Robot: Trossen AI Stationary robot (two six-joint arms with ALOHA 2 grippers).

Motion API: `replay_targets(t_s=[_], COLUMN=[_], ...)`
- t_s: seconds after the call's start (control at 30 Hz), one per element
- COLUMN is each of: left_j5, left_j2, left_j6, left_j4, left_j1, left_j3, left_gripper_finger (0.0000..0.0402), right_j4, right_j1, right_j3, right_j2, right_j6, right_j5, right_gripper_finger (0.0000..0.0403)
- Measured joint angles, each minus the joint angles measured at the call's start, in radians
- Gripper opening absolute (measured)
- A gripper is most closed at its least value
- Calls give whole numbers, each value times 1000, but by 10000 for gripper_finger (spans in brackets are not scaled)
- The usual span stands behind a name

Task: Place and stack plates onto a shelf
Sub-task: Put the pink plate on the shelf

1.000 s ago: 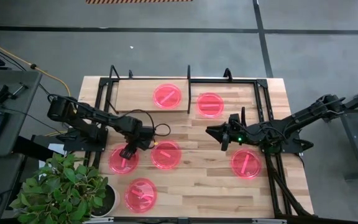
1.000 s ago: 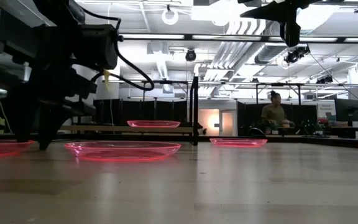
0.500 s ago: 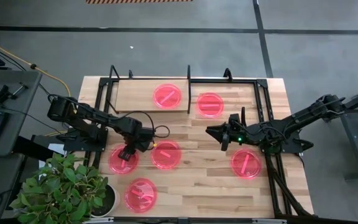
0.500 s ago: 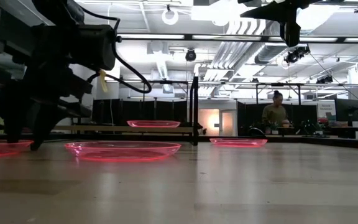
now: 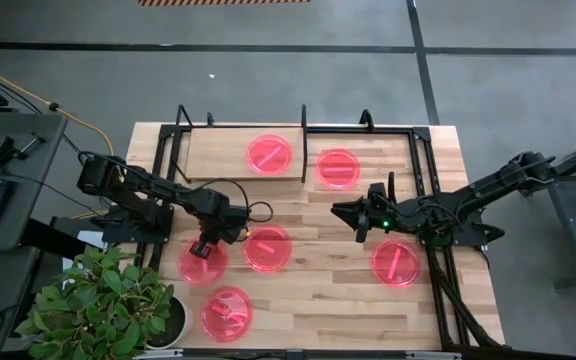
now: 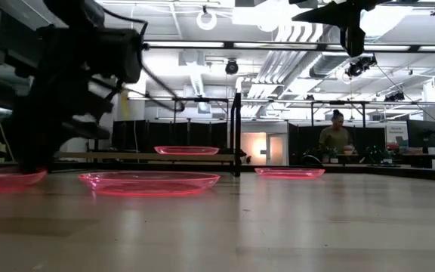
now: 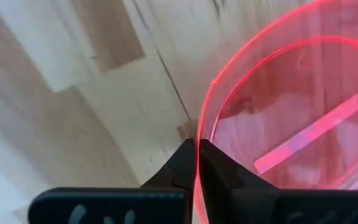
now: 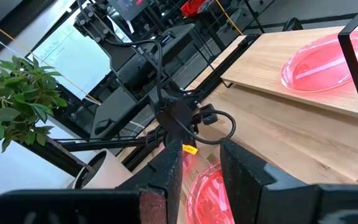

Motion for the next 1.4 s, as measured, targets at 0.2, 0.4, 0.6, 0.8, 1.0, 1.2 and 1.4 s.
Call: replay_targets(t_s=[0.2, 0.4, 0.6, 0.8, 1.0, 1.2, 1.4], left_j5=[-47, -160, -256, -423, -729, -972, -1177], left_j2=[-65, -196, -354, -489, -599, -630, -580], left_j6=[-3, -56, -262, -604, -1054, -1527, -2081], left_j4=[-95, -194, -135, -16, 144, 325, 373], left_j1=[47, 100, 148, 157, 90, -53, -180], left_j3=[96, 193, 249, 216, 72, -101, -202], left_gripper_finger=[1, 1, 0, 0, 0, 0, 0], right_j4=[0, -7, -8, -9, -10, -16, -18], right_j1=[0, 0, 0, 0, 0, 0, 0], right_j3=[0, 0, 0, 0, 0, 0, 0], right_j2=[0, 0, 0, 0, 0, 0, 0], right_j6=[5, 26, 26, 26, 26, 26, 19], right_j5=[0, -14, -34, -34, -34, -34, -34], right_gripper_finger=[90, 90, 90, 90, 90, 90, 90])
